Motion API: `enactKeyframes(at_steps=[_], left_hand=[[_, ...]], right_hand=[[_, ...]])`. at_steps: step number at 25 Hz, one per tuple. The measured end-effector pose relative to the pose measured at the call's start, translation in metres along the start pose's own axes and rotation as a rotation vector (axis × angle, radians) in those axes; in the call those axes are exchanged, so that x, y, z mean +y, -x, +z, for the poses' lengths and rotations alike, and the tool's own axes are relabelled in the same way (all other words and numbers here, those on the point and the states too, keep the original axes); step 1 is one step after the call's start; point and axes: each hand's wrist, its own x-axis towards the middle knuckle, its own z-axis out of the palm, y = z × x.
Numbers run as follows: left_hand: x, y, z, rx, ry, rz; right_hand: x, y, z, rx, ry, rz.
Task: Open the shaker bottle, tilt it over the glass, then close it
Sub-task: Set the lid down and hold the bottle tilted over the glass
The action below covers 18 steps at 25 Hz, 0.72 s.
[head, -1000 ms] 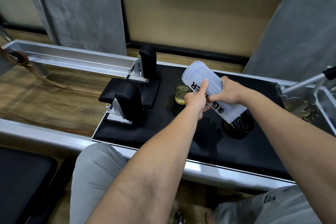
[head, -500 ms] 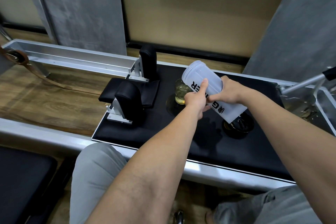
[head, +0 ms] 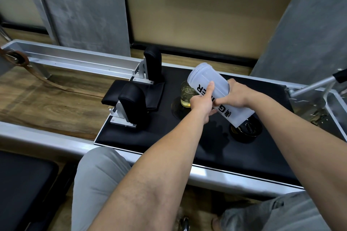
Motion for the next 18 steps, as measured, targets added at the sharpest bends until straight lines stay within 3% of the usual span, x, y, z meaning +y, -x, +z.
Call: enactKeyframes(at_steps=[18], left_hand=[[-0.0047,-0.008,-0.0036,-0.01,0.0,0.002]], right_hand=[[0.0018,-0.0046,0.0041,0.002,-0.003,0.001]])
